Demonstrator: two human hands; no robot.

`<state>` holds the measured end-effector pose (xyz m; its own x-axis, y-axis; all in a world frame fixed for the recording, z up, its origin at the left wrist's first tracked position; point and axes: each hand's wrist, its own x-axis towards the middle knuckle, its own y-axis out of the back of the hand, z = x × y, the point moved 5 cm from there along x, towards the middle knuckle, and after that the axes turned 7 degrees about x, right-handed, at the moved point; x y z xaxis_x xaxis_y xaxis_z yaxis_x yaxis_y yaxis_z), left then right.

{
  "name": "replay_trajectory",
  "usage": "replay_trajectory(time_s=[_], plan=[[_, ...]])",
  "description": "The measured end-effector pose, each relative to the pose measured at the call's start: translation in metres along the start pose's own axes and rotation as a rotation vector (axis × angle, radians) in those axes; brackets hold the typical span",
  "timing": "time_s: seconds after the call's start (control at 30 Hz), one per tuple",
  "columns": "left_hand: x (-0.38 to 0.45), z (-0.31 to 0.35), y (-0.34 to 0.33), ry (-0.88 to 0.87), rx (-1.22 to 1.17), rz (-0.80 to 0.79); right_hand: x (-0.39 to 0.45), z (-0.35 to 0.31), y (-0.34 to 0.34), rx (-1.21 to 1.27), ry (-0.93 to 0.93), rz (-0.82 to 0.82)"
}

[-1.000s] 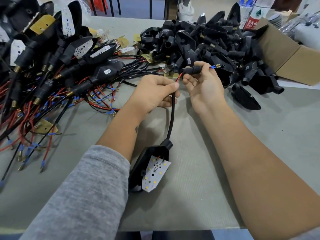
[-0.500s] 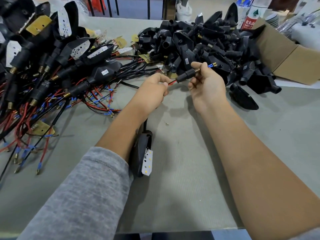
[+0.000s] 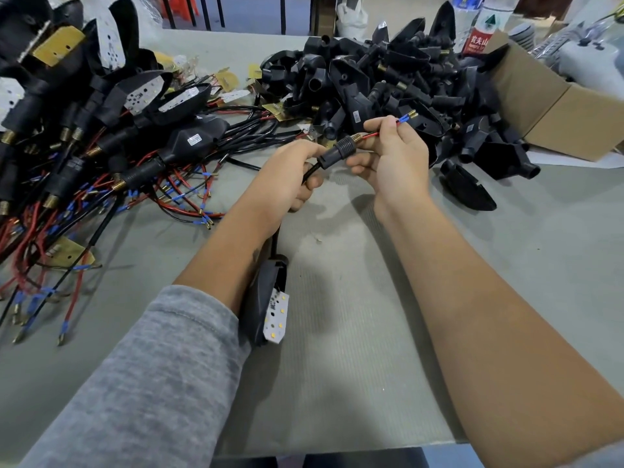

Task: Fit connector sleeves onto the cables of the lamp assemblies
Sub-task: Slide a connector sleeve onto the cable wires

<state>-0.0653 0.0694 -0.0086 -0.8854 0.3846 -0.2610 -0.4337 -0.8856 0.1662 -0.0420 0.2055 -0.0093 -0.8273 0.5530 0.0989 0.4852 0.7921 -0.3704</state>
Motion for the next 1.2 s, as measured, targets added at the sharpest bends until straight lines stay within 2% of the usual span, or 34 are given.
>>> replay_trajectory(time_s=[0.13, 0.33, 0.43, 0.57, 0.67, 0.8, 0.93, 1.2], plan=[[0.007, 0.002, -0.001, 0.083, 0.024, -0.015, 0.001, 0.003, 0.000, 0.024, -0.034, 0.007], [0.007, -0.002, 0.000, 0.045, -0.032, -0.007, 0.002, 0.003, 0.002, -0.009, -0.027, 0.003], [0.011, -0.005, 0.004, 0.032, 0.000, 0.051, 0.001, 0.002, -0.001, 0.006, -0.051, -0.041], [0.009, -0.008, 0.007, -0.078, 0.024, 0.063, -0.003, 0.000, -0.009, 0.037, -0.098, -0.174], [0.010, -0.009, 0.008, -0.094, -0.020, 0.062, -0.007, 0.000, -0.015, -0.019, -0.085, -0.271], [0.010, -0.010, 0.009, -0.059, -0.145, 0.021, -0.011, 0.002, -0.019, -0.090, -0.065, -0.330], [0.010, -0.013, 0.011, -0.104, -0.224, -0.032, -0.014, 0.002, -0.022, -0.162, -0.033, -0.372], [0.011, -0.014, 0.010, -0.139, -0.152, 0.005, -0.016, 0.005, -0.026, -0.333, -0.033, -0.394]])
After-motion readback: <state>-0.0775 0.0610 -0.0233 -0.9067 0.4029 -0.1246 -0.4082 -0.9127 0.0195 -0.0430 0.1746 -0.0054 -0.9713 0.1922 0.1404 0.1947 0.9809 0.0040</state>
